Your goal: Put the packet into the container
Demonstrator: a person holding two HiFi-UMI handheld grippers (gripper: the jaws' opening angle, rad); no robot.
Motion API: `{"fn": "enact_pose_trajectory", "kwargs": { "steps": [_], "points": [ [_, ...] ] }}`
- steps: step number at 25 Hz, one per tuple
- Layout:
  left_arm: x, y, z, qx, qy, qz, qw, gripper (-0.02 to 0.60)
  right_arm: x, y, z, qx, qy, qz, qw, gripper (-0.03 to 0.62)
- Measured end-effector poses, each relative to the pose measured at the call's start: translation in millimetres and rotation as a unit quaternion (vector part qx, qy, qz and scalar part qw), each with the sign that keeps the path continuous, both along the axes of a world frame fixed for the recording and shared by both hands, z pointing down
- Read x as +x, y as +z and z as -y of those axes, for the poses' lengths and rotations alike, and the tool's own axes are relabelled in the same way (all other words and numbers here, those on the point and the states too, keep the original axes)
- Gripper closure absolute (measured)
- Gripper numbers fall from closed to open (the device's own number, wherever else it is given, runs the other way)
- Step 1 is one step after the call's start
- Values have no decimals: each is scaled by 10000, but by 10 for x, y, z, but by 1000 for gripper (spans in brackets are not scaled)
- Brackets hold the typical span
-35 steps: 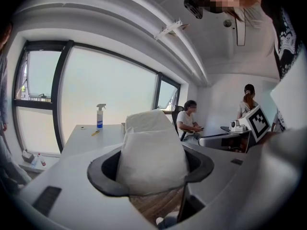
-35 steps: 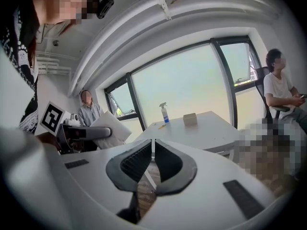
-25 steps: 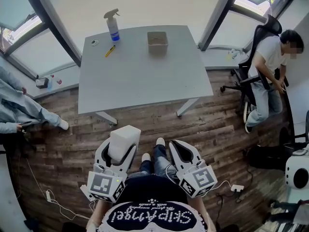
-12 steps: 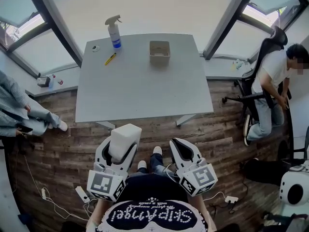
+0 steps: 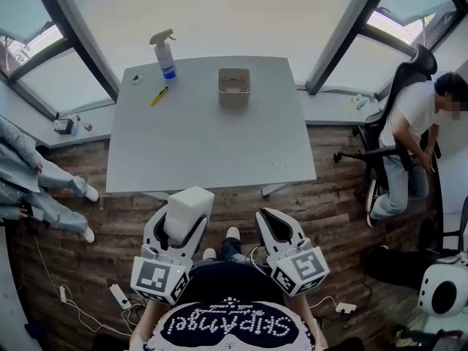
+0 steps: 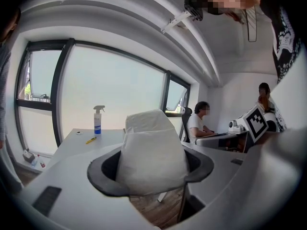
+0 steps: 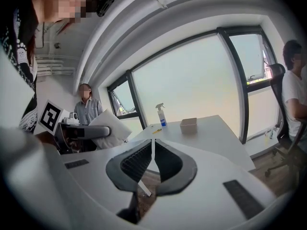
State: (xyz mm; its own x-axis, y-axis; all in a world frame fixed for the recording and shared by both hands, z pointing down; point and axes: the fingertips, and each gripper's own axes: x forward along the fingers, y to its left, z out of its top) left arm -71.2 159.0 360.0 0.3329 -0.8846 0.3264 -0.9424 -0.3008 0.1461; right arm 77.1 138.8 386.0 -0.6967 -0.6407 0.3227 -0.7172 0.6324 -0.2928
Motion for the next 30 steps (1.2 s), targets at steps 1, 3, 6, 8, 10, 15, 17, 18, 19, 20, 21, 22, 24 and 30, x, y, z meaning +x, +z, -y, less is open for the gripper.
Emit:
{"fn": "enact_pose_trajectory", "kwargs": {
  "steps": [1, 3, 6, 8, 10, 15, 17, 18, 19, 20, 21, 22, 24, 30],
  "points": [
    [21, -5, 17, 7, -2, 19, 10000, 293, 22, -2, 18, 14, -17, -1, 10000, 565],
    [66, -13, 51, 30, -6, 42, 10000, 293, 72, -2, 52, 27, -35, -3, 10000, 565],
    [152, -14, 97, 59, -20, 15, 10000, 293, 155, 9, 98, 24, -30, -8, 10000, 565],
    [212, -16, 109, 90, -16, -7, 10000, 293, 199, 18, 113, 4, -7, -2, 10000, 565],
    [252, -15, 110, 119, 5, 3, 9999, 293, 220, 35, 117, -11, -4, 10, 10000, 565],
    [221, 2, 129, 127, -76, 9, 9999, 293, 206, 96, 115, -115, -24, 8, 9999, 565],
    [185, -1, 154, 149, -110, 10, 9998, 293, 195, 94, 140, -107, -17, -4, 9999, 565],
    [165, -1, 170, 158, -121, 8, 9998, 293, 186, 93, 158, -102, -6, -9, 9999, 565],
    [144, 2, 189, 162, -126, 6, 9998, 293, 171, 94, 177, -101, 6, -14, 9999, 565],
    [120, 6, 211, 162, -122, 5, 9998, 293, 150, 98, 197, -102, 15, -21, 9999, 565],
    [92, 10, 240, 161, -111, 3, 9998, 293, 123, 101, 221, -104, 23, -30, 9999, 565],
    [62, 10, 277, 159, -95, 0, 9998, 293, 92, 101, 250, -104, 31, -35, 9999, 565],
    [-4, 0, 372, 162, -67, -9, 9998, 293, 24, 86, 324, -89, 47, -30, 9999, 565],
    [-181, -60, 682, 178, 69, -16, 9998, 293, -147, 6, 583, -47, 178, -8, 9998, 565]
  ]
}}
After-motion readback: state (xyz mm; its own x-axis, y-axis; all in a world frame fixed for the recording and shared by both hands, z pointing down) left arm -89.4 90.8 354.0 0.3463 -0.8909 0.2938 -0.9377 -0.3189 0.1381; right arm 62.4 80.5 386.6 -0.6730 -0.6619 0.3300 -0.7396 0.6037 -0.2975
